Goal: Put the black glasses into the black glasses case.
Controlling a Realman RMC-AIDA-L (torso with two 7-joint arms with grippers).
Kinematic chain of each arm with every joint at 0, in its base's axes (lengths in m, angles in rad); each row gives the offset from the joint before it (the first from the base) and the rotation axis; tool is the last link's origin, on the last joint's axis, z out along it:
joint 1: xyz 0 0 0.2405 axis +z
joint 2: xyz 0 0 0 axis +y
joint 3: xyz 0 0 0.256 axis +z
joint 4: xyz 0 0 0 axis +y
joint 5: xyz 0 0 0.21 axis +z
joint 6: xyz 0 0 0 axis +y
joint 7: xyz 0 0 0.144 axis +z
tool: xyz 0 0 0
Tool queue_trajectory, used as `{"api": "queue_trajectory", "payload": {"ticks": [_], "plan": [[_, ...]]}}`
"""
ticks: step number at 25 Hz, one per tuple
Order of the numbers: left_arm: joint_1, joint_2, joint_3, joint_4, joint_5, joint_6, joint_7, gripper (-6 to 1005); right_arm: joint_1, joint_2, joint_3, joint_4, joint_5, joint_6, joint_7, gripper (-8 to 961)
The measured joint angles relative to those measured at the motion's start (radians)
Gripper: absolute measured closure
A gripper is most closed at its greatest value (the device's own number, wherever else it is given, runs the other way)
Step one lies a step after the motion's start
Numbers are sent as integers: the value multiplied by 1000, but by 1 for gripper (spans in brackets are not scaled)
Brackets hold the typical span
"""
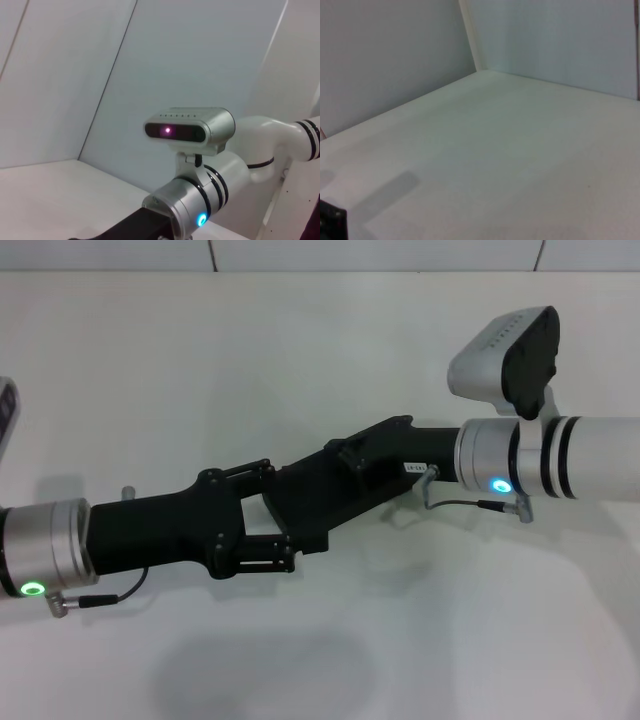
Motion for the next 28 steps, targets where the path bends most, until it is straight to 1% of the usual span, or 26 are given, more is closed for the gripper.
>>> {"api": "queue_trajectory", "payload": {"ticks": [4, 7, 8, 11, 14, 17, 18, 20, 22, 23, 24, 25, 28], "plan": [[0, 0, 0, 0, -1, 1, 0, 108, -13, 0, -4, -2, 32, -1, -32, 948], [0, 0, 0, 0, -3, 4, 0, 109, -30, 0, -7, -4, 107, -24, -102, 946], [1, 0, 0, 0, -7, 6, 0, 109, -38, 0, -1, -4, 142, -50, -138, 946], [13, 2, 0, 0, -38, 15, 0, 109, -55, 0, 47, 11, 213, -143, -231, 944], [28, 9, 0, 0, -70, 41, 0, 108, -78, -1, 142, 27, 228, -276, -299, 943], [39, 18, 0, 0, -90, 61, -5, 107, -111, -14, 274, 54, 212, -494, -363, 942], [41, 22, -1, 0, -94, 64, -9, 107, -123, -22, 327, 64, 197, -574, -374, 941], [46, 28, -8, 2, -99, 79, -24, 108, -145, -46, 404, 70, 145, -679, -365, 940], [49, 33, -24, 3, -100, 103, -35, 108, -176, -80, 490, 73, 73, -799, -351, 939], [52, 34, -33, 4, -98, 114, -41, 108, -188, -93, 522, 74, 41, -851, -349, 939], [55, 37, -41, 6, -97, 125, -46, 108, -208, -111, 564, 74, -2, -914, -349, 846], [59, 40, -45, 9, -97, 136, -51, 108, -221, -123, 594, 74, -39, -967, -349, 753], [68, 54, -47, 11, -95, 164, -54, 109, -261, -162, 698, 74, -190, -1134, -355, 635]]}}
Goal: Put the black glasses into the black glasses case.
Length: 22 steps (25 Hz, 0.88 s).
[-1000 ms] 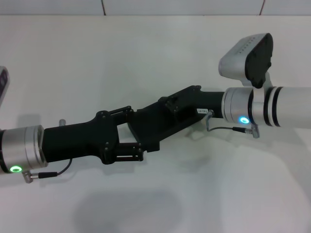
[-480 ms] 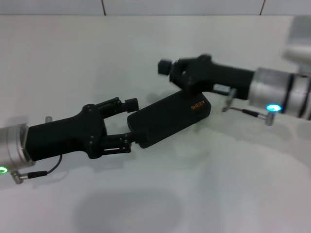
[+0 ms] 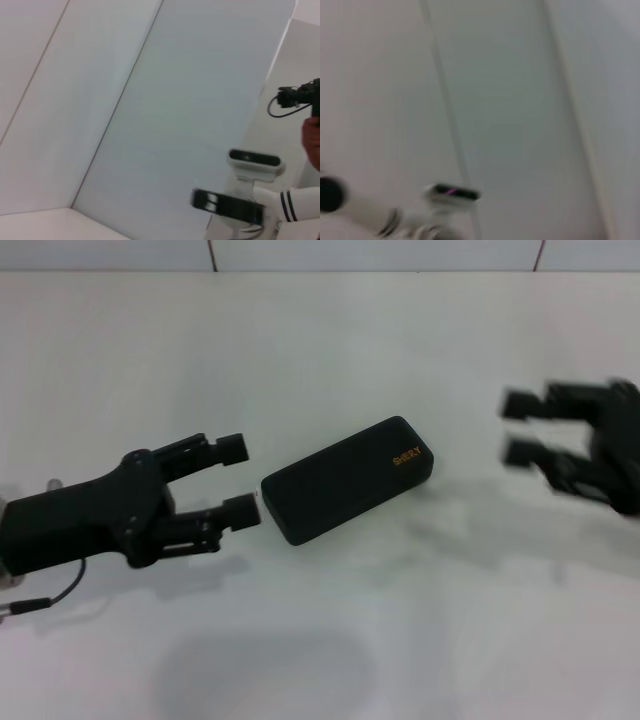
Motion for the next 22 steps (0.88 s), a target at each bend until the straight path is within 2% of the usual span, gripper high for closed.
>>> {"api": "queue_trajectory", "payload": {"ticks": [1, 4, 6, 8, 14, 22], "plan": [[2, 5, 1, 0, 4, 8, 0, 109, -11, -10, 34, 0, -54, -47, -2, 596], [6, 14, 6, 8, 44, 31, 1, 109, -33, -19, 126, 0, -200, -137, -3, 471], [9, 14, 5, 23, 79, 38, 2, 108, -44, -11, 174, -1, -268, -171, -6, 377], [12, 11, 1, 35, 95, 38, 2, 108, -52, 6, 195, -6, -317, -185, -11, 283], [15, 1, -1, 37, 99, 38, 6, 107, -55, 41, 200, -9, -358, -188, -24, 190], [18, -4, -4, 38, 93, 37, 4, 109, -50, 52, 201, -7, -363, -184, -32, 190]]}}
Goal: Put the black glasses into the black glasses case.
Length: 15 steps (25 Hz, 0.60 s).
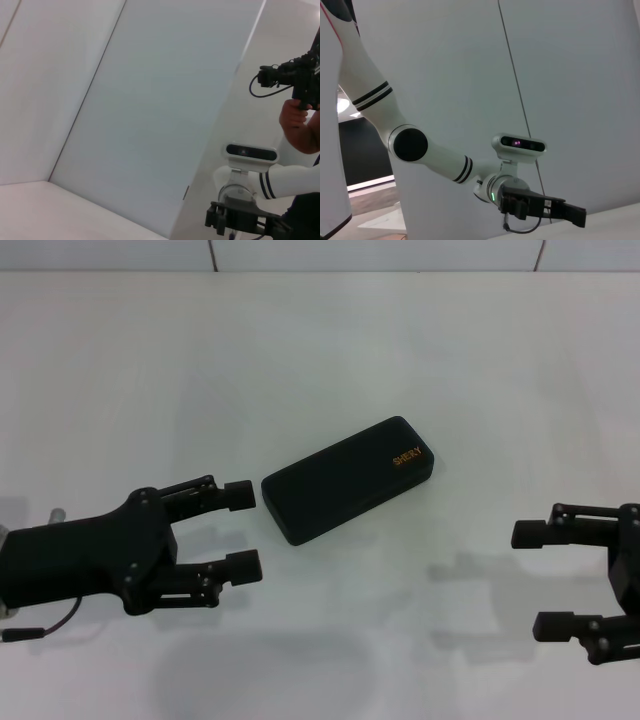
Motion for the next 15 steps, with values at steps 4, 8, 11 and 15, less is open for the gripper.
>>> {"api": "queue_trajectory", "payload": {"ticks": [4, 8, 11, 15], "plan": [[-2, -1, 0, 1, -1, 0, -2, 108, 2, 2, 1, -1, -1, -1, 0, 190], [-3, -2, 0, 1, -1, 0, 0, 108, 4, 6, 7, -2, 4, -1, -1, 190], [-2, -2, 0, 1, -1, 0, 4, 107, 5, 21, 33, -3, 2, -1, -20, 190], [-2, -3, 0, 1, 2, 0, 10, 107, 14, 36, 40, -4, 2, 13, -40, 190]]}}
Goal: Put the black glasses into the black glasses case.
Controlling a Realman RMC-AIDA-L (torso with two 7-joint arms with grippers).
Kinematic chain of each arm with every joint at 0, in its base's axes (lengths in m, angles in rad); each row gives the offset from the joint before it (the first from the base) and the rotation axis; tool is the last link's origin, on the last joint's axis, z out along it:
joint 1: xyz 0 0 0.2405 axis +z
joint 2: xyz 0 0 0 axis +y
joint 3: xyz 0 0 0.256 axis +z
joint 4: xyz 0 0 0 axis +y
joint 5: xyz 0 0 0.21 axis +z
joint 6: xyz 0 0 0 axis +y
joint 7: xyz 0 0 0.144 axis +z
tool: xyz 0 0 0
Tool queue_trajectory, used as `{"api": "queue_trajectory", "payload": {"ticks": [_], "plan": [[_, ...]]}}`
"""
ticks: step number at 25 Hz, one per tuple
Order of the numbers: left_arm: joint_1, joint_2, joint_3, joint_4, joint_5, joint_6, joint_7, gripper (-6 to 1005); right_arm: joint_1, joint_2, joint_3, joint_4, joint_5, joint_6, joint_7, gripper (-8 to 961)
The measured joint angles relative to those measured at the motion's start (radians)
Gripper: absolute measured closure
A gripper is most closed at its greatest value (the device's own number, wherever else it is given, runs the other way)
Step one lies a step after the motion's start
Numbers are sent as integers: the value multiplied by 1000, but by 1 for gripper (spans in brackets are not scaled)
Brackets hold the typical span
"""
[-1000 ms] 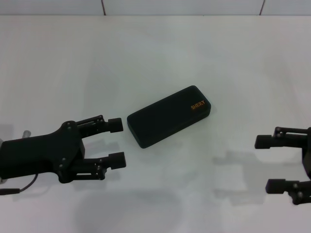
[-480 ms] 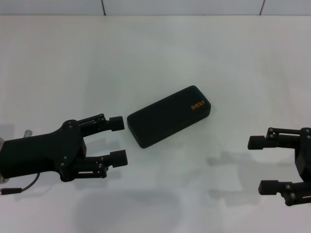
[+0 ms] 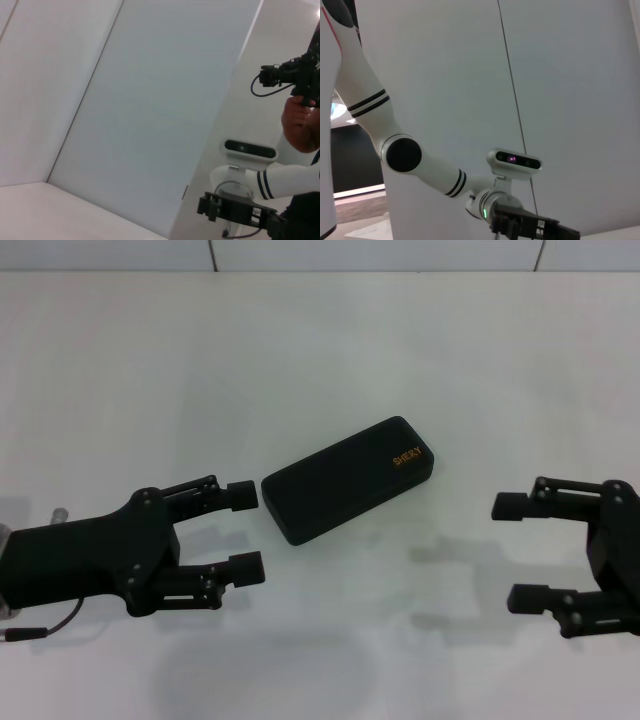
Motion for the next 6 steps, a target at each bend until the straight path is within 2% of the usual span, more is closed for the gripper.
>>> {"api": "queue_trajectory", "payload": {"ticks": [6], "plan": [[0, -5, 6, 0, 4, 1, 31, 107, 12, 20, 1, 0, 4, 35, -11, 190]]}}
